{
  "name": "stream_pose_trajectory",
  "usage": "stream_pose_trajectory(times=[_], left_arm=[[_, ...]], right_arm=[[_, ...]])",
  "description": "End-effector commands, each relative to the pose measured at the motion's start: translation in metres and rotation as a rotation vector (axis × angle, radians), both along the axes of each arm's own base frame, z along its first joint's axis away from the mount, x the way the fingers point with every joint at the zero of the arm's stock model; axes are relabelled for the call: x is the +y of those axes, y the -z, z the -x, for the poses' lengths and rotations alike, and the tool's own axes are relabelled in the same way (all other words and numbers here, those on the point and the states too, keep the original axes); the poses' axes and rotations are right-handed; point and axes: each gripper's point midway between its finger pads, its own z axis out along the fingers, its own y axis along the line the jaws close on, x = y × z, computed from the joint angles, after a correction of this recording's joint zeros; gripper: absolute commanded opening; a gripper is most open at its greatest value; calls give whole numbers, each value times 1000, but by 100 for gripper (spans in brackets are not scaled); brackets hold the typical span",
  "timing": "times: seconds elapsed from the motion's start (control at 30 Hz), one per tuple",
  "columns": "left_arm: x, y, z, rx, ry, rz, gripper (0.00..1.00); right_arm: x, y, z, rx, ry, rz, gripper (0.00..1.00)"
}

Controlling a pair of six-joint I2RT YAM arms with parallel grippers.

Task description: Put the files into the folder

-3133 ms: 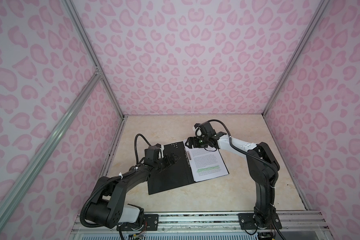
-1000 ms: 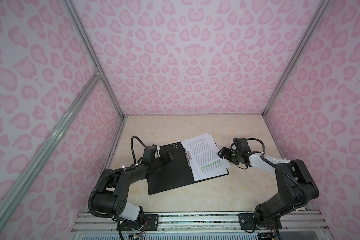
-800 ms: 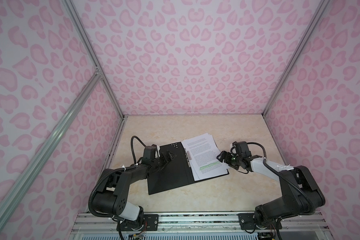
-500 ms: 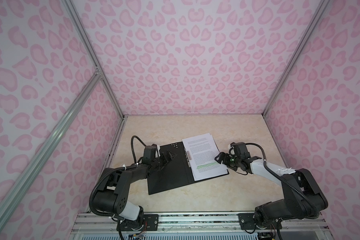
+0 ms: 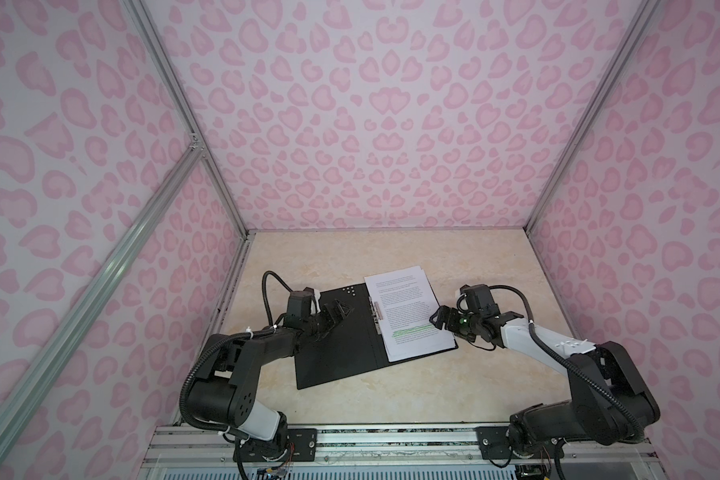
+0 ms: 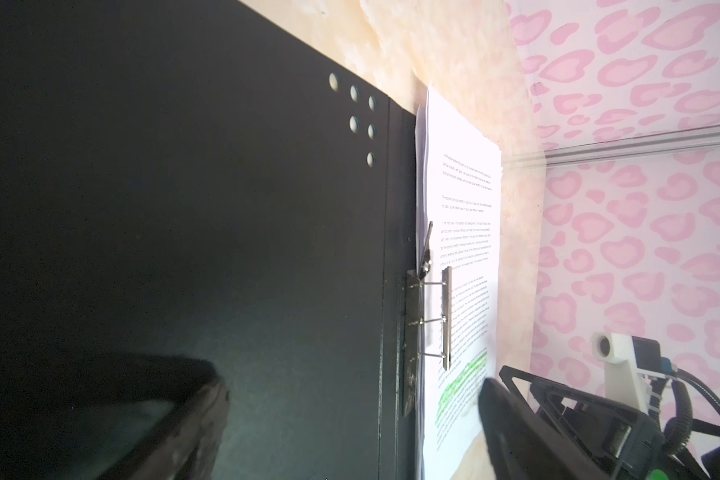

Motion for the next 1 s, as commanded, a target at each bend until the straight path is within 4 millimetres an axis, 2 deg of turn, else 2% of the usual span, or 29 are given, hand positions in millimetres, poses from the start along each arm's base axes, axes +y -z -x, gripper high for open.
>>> stream_pose_trajectory(times=[0.0, 0.1, 0.2, 0.37, 0.5, 0.53, 0.57, 0.7, 0.97], left_arm=[[13, 34, 27, 174, -34, -64, 96], [10, 33, 28, 175, -19, -52, 96], [10, 33, 28, 177, -21, -52, 96], [12, 31, 27, 166, -29, -59, 96], [13, 30, 27, 163, -32, -62, 96], [13, 30, 26, 162, -33, -63, 96], [13, 30, 27, 164, -33, -63, 96], [13, 30, 27, 164, -33, -62, 96], [13, 32, 27, 169, -34, -62, 96]], right_arm=[[1, -5, -9, -21, -38, 82, 90], [31, -18, -25, -54, -125, 93, 90], [81, -24, -38, -82, -277, 50, 90], [154, -23, -66, -109, -435, 17, 89], [195, -16, -82, -102, -495, -37, 89], [199, -8, -82, -84, -502, -42, 89], [208, -13, -90, -99, -507, -56, 88], [221, -1, -96, -71, -520, -68, 87], [238, 12, -92, -45, -552, -107, 85]])
